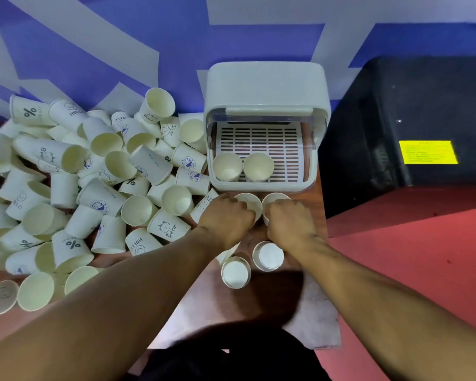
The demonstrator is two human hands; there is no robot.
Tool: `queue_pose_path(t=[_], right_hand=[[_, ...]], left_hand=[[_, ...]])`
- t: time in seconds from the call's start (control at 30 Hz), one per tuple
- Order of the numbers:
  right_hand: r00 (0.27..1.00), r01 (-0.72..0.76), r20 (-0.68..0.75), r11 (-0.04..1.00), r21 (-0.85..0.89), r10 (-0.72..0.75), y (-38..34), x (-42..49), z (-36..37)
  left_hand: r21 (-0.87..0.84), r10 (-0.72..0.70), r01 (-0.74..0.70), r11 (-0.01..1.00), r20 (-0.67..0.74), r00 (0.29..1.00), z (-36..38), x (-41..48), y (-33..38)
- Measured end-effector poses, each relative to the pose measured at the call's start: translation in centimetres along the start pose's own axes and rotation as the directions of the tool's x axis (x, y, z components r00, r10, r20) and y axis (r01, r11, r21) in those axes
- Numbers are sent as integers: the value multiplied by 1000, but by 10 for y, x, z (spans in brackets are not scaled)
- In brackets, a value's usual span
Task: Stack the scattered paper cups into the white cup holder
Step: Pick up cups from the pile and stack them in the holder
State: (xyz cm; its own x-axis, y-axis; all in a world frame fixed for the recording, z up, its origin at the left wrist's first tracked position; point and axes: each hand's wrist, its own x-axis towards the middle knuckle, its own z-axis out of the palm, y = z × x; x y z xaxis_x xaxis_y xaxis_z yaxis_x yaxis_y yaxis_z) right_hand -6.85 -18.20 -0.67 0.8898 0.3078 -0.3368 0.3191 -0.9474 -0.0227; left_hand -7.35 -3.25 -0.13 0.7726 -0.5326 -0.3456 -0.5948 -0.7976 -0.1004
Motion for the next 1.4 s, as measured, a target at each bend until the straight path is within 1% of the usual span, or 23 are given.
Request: queue_pose_path(t=[0.1,0.2,0.33,0.4,0.47,0.57,0.67,0.9,1.07,1.23,1.4], right_hand=[[998,-18,-65,1000,10,18,-2,-4,-14],[980,-25,-198,1000,-2,24,-4,-10,-33],[962,-3,-274,999,53,17,-5,-10,-64],[939,-6,-344,998,62,27,-7,-6,-74],[911,-5,-410,998,63,31,-7,1,-78],[874,8,-485,997,76,30,-4,13,-79],[863,14,-505,997,82,29,-2,25,-77],[901,23,-433,994,108,27,0,50,-64],[931,18,-364,996,92,17,1,64,-50],[945,31,-328,995,98,3,3,74,-31],[942,70,-335,989,127,-24,6,86,-18]], left_hand=[[-60,19,-25,998,-100,995,-3,0,-7],[-14,65,-70,997,-257,964,-7,-3,-18],[-62,0,-37,997,-512,859,-17,-9,-35],[-104,-49,-14,994,-577,816,-23,-11,-44],[-143,-102,17,990,-611,785,-27,-11,-52],[-193,-176,70,979,-613,770,-29,-12,-63],[-209,-238,139,968,-588,773,-30,-10,-68],[-228,-266,167,959,-535,802,-22,5,-75],[-232,-272,178,956,-478,835,-11,16,-76],[-221,-264,187,957,-398,879,2,23,-78],[-179,-250,205,962,-283,926,11,33,-80]])
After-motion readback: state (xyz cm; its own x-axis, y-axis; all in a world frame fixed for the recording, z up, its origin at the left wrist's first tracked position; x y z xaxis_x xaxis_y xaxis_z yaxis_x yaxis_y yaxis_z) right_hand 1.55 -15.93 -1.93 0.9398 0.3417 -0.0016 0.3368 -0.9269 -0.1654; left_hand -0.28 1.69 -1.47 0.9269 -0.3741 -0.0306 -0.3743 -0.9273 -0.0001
